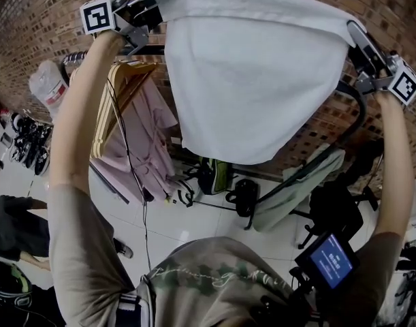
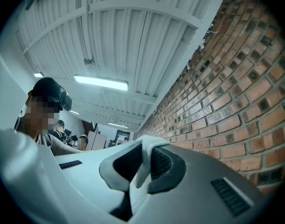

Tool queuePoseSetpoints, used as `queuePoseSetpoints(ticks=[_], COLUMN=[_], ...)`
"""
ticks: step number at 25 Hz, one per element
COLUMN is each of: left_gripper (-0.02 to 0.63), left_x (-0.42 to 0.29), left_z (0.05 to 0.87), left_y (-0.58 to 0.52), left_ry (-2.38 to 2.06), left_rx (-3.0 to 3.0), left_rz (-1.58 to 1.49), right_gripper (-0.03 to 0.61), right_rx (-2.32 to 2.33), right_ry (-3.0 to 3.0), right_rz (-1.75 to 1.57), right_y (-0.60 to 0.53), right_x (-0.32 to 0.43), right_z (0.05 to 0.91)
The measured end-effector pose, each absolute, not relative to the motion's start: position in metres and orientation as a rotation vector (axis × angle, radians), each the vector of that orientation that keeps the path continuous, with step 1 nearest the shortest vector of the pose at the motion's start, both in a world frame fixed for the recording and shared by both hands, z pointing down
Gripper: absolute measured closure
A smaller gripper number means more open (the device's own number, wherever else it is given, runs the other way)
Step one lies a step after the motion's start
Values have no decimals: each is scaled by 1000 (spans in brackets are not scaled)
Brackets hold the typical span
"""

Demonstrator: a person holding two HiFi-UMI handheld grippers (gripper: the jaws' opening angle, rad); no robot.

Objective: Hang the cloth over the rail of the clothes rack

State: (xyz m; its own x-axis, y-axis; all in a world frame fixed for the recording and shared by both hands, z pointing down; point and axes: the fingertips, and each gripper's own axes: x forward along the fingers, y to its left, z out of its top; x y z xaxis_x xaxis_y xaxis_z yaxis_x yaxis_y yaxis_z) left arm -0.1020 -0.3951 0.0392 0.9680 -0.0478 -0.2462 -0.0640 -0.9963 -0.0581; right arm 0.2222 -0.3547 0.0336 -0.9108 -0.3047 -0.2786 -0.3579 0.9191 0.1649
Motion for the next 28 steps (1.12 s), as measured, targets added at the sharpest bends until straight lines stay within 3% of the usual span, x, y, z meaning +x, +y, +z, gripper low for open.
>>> queuePoseSetpoints(ticks=[28], left_gripper=[598], left_x=[-77], left_z=[65], left_y=[-489], left_ry=[359], left_rx=[-3145], left_rz=[328], right_gripper=[561], right_rx=[-503], right_ry=[2920], right_rz=[164], right_y=[-427], right_x=[243], right_z=[64])
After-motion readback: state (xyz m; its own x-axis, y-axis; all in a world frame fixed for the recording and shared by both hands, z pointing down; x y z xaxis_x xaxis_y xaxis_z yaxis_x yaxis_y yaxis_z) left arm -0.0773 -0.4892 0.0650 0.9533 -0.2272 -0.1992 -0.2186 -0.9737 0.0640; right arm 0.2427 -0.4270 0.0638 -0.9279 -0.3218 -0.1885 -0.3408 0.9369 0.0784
